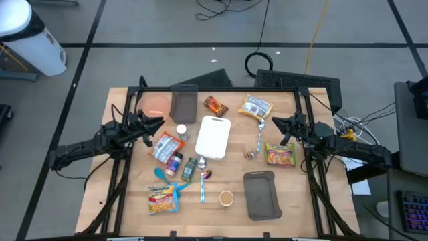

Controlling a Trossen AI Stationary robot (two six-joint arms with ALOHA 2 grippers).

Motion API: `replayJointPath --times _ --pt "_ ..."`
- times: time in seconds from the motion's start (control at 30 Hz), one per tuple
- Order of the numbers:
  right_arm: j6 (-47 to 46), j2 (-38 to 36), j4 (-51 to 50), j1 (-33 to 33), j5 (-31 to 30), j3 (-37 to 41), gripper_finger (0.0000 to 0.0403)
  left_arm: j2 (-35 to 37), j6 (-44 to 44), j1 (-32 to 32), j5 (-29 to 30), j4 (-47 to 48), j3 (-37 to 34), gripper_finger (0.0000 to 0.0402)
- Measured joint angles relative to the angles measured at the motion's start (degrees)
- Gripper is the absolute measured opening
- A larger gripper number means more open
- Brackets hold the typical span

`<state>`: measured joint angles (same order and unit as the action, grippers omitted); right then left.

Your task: Pick & Place Food Item

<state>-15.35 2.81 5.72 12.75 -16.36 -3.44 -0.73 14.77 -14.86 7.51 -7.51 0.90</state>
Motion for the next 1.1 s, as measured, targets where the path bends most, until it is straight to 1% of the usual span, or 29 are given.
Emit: replayJointPath --times 0.27,0.43,0.5,0.53,0.63,0.67,0.8,0.9,1.0,1.1 --pt "-0.2 0.0 0.0 0.0 0.0 0.0 0.0000 0.0 0.0 0.0 0.0 0.0 0.0 0.0093" --pt "-5.9 0.1 1.0 0.0 -0.4 0.0 0.0000 0.0 0.0 0.0 0.0 0.0 0.0 0.0093" --pt "-6.2 0.8 4.9 0.2 -0.1 0.0 0.0000 0.0 0.0 0.0 0.0 0.0 0.0 0.0093" --pt "-5.4 1.1 7.2 0.2 1.1 0.0 0.0000 0.0 0.0 0.0 0.0 0.0 0.0 0.0093" --pt "-2.0 3.1 18.0 0.2 8.4 -0.6 0.0000 0.0 0.0 0.0 0.0 0.0 0.0 0.0093" --pt "-1.6 4.3 20.0 0.2 10.0 -1.3 0.0000 0.0 0.0 0.0 0.0 0.0 0.0 0.0093" --pt "0.0 11.4 18.6 0.2 14.2 -7.6 0.0000 0.0 0.0 0.0 0.0 0.0 0.0 0.0093" --pt "5.8 18.7 19.4 0.2 17.8 -13.5 0.0000 0.0 0.0 0.0 0.0 0.0 0.0 0.0093" --pt "11.6 27.4 19.3 0.2 18.0 -19.2 0.0000 0.0 0.0 0.0 0.0 0.0 0.0 0.0093" --pt "13.0 35.2 19.4 0.3 17.9 -25.0 0.0000 0.0 0.0 0.0 0.0 0.0 0.0 0.0093"
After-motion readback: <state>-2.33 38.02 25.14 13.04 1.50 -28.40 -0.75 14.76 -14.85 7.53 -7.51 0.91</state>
